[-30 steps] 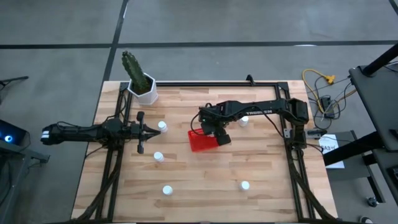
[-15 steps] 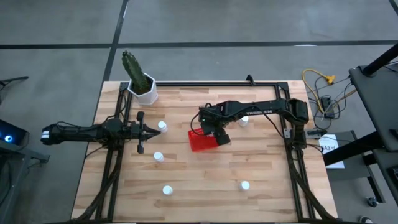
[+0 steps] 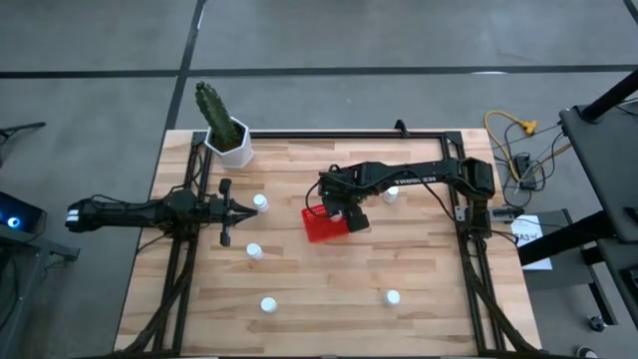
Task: Pick and place pill bottles into a basket
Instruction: Put the white pill bottle into the red bin
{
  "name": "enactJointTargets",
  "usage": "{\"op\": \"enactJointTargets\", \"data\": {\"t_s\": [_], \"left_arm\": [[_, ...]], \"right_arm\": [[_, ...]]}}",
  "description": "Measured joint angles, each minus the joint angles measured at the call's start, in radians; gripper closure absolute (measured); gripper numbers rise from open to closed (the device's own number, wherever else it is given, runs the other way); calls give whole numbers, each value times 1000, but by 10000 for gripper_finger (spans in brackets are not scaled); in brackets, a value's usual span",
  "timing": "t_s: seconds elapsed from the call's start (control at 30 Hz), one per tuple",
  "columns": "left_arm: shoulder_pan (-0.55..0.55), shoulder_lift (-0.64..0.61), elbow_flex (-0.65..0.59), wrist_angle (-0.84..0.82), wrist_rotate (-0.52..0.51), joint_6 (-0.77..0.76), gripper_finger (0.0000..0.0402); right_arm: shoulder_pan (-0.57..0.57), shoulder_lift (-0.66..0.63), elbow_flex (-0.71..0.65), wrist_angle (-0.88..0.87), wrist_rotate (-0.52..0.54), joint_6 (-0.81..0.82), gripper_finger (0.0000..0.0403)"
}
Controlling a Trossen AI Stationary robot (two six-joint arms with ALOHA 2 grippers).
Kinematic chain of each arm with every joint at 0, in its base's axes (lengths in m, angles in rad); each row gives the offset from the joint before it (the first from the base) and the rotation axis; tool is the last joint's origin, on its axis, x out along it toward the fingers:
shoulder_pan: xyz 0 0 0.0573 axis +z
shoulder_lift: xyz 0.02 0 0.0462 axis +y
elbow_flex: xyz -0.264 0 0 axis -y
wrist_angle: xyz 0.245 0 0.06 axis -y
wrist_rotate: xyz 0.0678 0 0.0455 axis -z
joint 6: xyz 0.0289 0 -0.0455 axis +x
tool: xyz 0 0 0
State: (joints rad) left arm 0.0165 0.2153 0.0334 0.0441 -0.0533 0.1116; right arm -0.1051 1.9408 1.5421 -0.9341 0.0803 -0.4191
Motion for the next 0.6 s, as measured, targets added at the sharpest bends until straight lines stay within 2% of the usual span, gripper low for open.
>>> {"op": "enactJointTargets", "data": {"t_s": [0.47, 0.6], "left_arm": [[0, 0, 0, 0, 0, 0, 396], [0, 0, 0, 0, 0, 0, 396]], "right_arm": [[3, -4, 31, -11, -13, -1, 237], [2, -4, 47, 6, -86, -3, 237]]}}
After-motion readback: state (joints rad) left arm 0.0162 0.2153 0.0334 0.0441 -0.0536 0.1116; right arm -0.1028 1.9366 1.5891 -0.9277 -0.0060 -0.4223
